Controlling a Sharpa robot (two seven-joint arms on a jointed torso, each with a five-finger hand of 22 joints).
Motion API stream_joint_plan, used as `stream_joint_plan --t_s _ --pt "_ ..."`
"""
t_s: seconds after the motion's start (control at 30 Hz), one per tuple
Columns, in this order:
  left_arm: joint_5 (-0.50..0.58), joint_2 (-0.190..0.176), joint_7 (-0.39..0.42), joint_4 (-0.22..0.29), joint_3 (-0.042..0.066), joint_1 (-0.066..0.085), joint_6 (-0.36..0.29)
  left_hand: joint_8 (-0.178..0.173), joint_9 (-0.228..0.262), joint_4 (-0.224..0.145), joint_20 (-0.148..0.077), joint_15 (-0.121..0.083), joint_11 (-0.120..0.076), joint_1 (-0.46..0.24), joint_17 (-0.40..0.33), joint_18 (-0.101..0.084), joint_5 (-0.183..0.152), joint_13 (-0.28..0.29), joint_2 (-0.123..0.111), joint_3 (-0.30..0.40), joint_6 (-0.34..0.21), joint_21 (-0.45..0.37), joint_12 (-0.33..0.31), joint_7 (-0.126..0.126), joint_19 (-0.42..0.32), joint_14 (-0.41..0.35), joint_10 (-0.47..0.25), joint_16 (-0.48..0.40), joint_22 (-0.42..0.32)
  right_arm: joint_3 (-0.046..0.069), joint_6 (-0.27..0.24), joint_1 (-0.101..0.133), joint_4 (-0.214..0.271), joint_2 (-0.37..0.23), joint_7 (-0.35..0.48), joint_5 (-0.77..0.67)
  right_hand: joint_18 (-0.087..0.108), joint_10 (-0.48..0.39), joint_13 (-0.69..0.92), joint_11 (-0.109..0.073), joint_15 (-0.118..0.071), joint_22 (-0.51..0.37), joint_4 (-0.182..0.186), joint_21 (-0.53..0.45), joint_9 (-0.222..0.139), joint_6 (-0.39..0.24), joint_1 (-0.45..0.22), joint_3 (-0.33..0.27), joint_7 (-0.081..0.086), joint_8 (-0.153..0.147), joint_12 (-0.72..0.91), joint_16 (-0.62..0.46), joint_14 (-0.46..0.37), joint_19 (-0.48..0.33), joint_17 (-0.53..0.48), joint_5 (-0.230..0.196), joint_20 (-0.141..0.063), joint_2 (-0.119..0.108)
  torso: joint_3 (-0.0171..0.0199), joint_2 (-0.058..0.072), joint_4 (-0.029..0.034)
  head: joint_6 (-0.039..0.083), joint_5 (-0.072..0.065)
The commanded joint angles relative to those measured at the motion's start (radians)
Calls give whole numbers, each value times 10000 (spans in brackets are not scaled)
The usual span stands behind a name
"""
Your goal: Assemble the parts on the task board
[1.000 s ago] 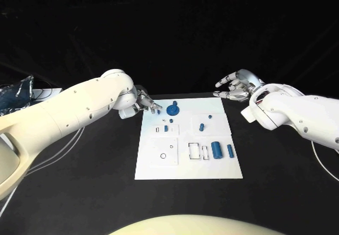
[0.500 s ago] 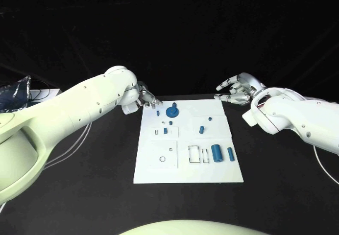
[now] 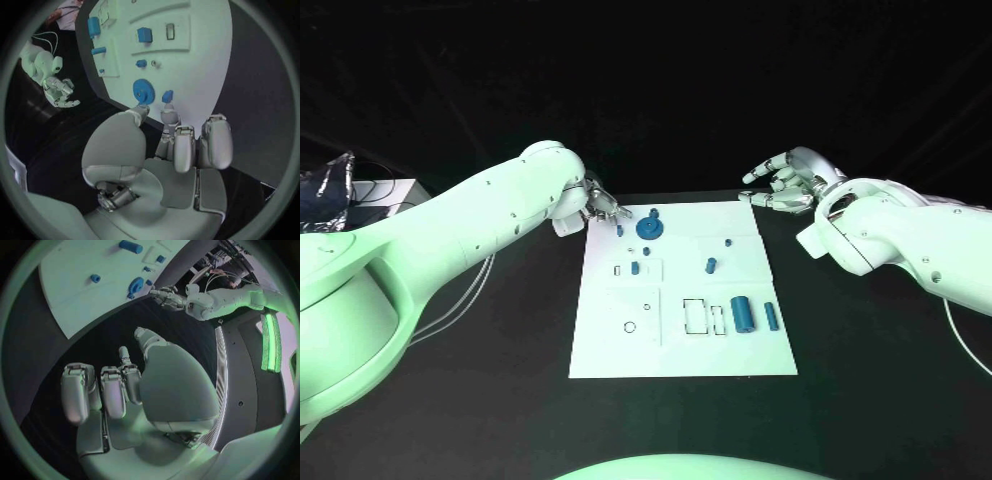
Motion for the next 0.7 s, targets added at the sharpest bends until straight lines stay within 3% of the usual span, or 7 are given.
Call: stream_joint_plan --t_s 0.03,0.17,0.3,0.7 --pt "-310 8 125 -44 -2 24 102 -20 -17 -3 40 94 -7 73 2217 106 29 16 24 -9 52 61 65 -10 15 907 111 33 16 12 -50 25 27 -34 85 -159 42 -53 1341 36 80 1524 25 -59 11 -57 -2 14 15 10 -58 -33 838 479 1856 36 61 -79 -1 52 -14 -13 9" --pt "-385 -35 93 -51 -4 25 61 77 -22 0 32 72 -43 90 2217 102 27 278 8 -29 222 82 300 -57 38 908 282 35 51 15 -58 41 33 -58 80 -166 42 -53 1341 36 80 1524 25 -59 11 -57 -2 14 15 10 -58 -33 838 479 1856 36 61 -79 -3 47 -5 -25 14" --pt "-412 -68 68 -36 -5 25 43 386 90 4 -16 8 -119 98 2267 86 25 713 -3 -80 474 128 710 -145 89 926 544 63 135 16 -62 47 27 -63 77 -173 42 -39 1353 35 78 1528 26 -57 12 -67 6 16 13 25 -46 -29 841 481 1869 40 60 -93 -11 43 -7 -30 20" --pt "-378 -35 48 -101 -7 25 295 551 194 6 -52 -24 -147 84 2290 77 21 771 -15 -122 451 149 799 -172 112 934 565 77 177 17 -57 51 23 -53 74 -182 42 -39 1353 35 78 1528 26 -57 12 -67 6 16 13 25 -46 -29 841 481 1869 40 60 -93 -10 57 -8 -52 19"
